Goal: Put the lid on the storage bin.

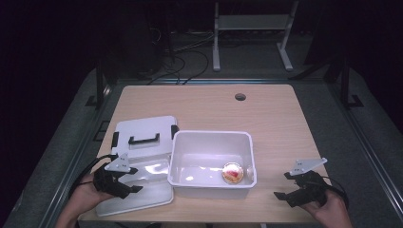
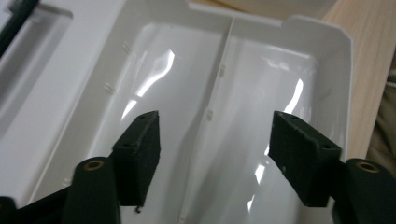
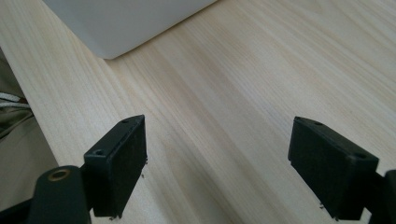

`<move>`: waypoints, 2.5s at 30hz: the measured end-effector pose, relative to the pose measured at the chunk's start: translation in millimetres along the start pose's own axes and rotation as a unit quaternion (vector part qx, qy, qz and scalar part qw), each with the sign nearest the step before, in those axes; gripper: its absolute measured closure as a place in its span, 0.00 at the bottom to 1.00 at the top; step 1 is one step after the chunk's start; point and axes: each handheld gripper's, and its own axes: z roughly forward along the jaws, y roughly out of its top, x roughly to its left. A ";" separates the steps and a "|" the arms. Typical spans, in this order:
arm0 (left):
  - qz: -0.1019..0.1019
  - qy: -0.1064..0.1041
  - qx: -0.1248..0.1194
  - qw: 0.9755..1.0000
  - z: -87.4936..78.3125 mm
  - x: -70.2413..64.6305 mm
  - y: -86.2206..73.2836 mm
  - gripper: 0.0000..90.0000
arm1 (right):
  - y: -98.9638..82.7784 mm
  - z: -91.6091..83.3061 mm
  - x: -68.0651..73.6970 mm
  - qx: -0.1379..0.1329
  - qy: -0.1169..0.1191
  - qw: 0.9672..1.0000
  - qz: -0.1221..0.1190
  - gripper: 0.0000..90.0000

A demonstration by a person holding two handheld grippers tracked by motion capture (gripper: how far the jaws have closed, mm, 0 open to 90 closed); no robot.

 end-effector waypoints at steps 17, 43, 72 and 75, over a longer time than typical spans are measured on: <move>0.030 -0.034 0.068 0.997 13.5 15.6 -0.9 0.76 | -10.9 3.0 -0.7 -0.003 -0.004 1.000 0.014 0.21; 0.043 -0.076 0.119 0.989 24.5 27.3 6.0 0.99 | -6.0 4.6 0.8 -0.013 0.005 1.000 0.012 0.23; 0.052 -0.036 0.119 0.991 -78.3 39.6 20.4 0.99 | -6.5 6.3 0.6 -0.009 0.003 1.000 0.012 0.21; 0.051 -0.035 0.106 0.992 -91.2 42.2 30.4 0.99 | -6.8 5.9 -0.2 -0.011 0.002 1.000 0.013 0.21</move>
